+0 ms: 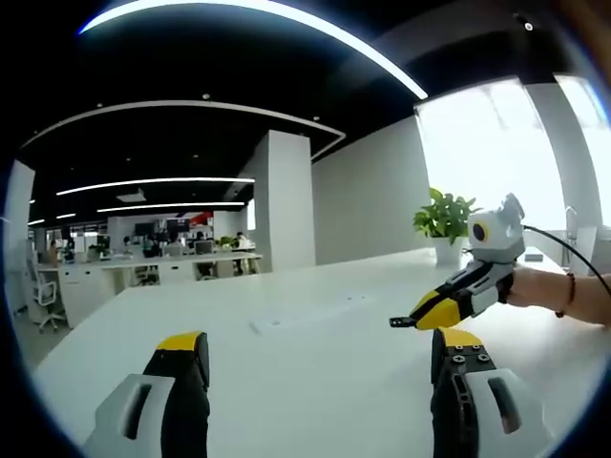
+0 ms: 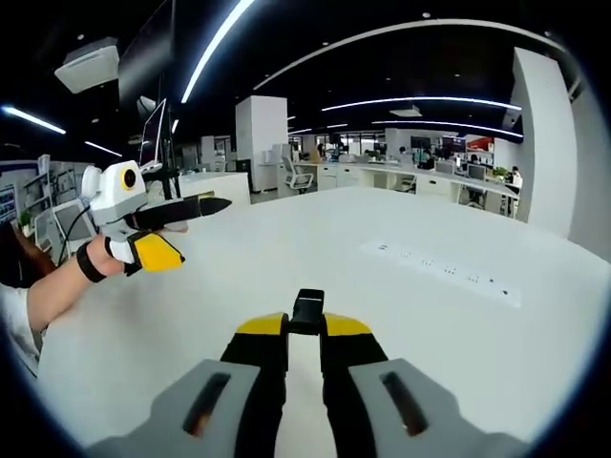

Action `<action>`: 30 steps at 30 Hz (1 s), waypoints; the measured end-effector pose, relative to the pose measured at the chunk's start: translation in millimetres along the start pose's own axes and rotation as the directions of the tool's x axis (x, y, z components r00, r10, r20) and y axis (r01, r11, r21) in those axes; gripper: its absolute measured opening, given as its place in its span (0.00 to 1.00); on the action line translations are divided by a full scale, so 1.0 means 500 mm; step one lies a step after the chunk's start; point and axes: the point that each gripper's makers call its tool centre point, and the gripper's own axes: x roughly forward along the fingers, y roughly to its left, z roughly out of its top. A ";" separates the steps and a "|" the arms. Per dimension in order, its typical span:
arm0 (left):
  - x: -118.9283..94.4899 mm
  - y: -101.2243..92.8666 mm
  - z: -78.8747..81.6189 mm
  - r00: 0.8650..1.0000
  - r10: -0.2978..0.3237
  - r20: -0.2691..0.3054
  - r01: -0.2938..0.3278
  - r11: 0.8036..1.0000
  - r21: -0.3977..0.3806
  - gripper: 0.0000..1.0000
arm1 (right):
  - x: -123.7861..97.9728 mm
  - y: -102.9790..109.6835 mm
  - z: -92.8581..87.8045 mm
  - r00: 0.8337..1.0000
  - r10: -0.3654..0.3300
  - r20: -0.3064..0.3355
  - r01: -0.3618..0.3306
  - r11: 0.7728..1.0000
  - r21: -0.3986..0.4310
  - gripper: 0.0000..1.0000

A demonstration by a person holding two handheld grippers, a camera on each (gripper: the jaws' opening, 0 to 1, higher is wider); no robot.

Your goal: Snap the two parts of the plastic buckle together until the buckle closes and remains connected.

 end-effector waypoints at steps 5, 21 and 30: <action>0.002 0.001 0.001 1.000 -0.001 0.001 0.001 1.000 -0.001 0.98 | 0.015 -0.009 -0.013 1.000 -0.007 -0.005 0.007 1.000 0.007 0.11; 0.002 -0.003 -0.005 1.000 -0.006 -0.005 0.006 1.000 -0.001 0.97 | 0.040 -0.033 -0.034 1.000 -0.020 -0.022 0.021 0.999 0.034 0.11; 0.008 0.006 -0.001 1.000 -0.005 -0.001 0.005 1.000 -0.010 0.98 | 0.045 -0.044 -0.048 0.998 -0.040 -0.051 0.041 0.999 0.018 0.11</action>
